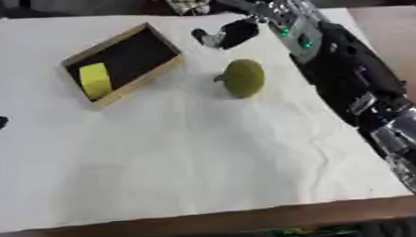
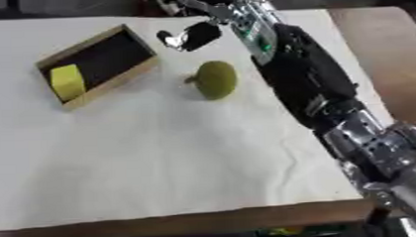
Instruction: Pick up objects on the table and place them in the box.
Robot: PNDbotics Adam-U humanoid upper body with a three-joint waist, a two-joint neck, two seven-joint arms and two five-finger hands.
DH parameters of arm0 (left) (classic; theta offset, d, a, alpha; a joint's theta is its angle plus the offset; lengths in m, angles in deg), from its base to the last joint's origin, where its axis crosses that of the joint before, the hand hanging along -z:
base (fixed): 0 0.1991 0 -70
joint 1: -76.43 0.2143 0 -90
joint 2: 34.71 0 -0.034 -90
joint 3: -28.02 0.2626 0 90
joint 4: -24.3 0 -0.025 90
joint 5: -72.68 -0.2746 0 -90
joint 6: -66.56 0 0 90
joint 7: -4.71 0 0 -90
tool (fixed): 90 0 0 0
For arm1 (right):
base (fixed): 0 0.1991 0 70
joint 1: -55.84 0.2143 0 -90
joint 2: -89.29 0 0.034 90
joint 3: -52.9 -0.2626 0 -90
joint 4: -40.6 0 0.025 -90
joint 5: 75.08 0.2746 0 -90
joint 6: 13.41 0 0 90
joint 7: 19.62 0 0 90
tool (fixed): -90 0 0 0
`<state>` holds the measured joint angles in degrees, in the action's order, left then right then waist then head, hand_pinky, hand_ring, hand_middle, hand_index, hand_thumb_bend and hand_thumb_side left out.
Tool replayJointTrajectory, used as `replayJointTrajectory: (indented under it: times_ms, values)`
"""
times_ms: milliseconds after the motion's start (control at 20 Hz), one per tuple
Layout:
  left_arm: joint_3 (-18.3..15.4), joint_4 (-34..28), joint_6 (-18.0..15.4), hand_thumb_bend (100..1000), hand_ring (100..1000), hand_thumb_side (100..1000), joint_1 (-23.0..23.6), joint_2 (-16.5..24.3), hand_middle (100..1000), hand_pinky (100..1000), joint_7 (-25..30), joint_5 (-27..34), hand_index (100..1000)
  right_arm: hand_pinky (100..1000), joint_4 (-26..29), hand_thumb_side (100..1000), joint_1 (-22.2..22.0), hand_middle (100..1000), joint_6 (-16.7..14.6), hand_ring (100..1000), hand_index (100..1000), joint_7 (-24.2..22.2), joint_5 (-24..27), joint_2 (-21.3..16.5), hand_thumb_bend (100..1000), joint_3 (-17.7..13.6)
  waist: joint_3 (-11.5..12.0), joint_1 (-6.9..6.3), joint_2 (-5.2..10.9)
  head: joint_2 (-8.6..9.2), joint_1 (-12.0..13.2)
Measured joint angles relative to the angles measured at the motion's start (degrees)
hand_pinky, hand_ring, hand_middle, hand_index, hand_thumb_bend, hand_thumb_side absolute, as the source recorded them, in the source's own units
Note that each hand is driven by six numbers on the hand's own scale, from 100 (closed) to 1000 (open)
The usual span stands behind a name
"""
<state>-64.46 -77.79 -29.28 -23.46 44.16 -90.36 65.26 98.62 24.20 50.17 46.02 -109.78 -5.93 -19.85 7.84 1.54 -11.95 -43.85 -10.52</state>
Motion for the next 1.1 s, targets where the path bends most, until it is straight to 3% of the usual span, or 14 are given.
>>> replayJointTrajectory:
  times_ms: [250,500,750,800,950,1000,1100]
  values:
    - [-0.1,0.0,0.0,100,583,717,0.1,0.1,589,672,-0.2,-0.2,763,816,4.4,662,-2.6,897,0.6,897,949,-7.5,4.0,-3.5,215,3.1,-0.5,-0.01,0.11,0.0,0.2]
    - [-0.2,0.0,0.1,100,583,717,0.2,0.2,589,672,-0.2,-0.2,763,832,5.5,628,-4.5,900,0.0,896,955,-11.6,1.7,-3.8,281,5.1,-0.7,-0.07,0.11,0.0,0.4]
    - [-0.2,0.0,0.1,100,583,717,0.2,0.2,589,672,-0.2,-0.2,762,841,3.1,445,-5.6,903,-1.1,893,953,-10.6,-5.7,-3.4,311,4.5,-0.9,-0.27,0.11,0.0,0.4]
    - [-0.2,0.0,0.1,100,583,717,0.2,0.2,589,672,-0.2,-0.2,762,841,2.3,445,-5.6,903,-1.4,893,953,-10.1,-7.3,-3.2,311,4.2,-0.9,-0.3,0.11,0.0,0.4]
    - [-0.2,0.0,0.1,100,583,722,0.2,0.2,589,672,-0.2,-0.2,763,843,0.0,267,-5.7,893,-2.0,888,943,-8.1,-11.4,-2.7,306,3.2,-1.1,-0.31,0.11,0.0,0.4]
    - [-0.2,0.0,0.1,100,583,717,0.2,0.2,589,672,-0.2,-0.2,763,842,-0.8,260,-5.7,888,-2.1,886,938,-7.5,-12.8,-2.5,306,2.9,-1.1,-0.33,0.11,0.0,0.4]
    - [-0.2,0.0,0.1,100,583,717,0.3,0.2,589,672,-0.2,-0.2,763,835,-2.3,151,-5.8,837,-2.4,871,898,-6.5,-14.9,-2.1,289,2.3,-1.1,-0.36,0.11,0.0,0.4]
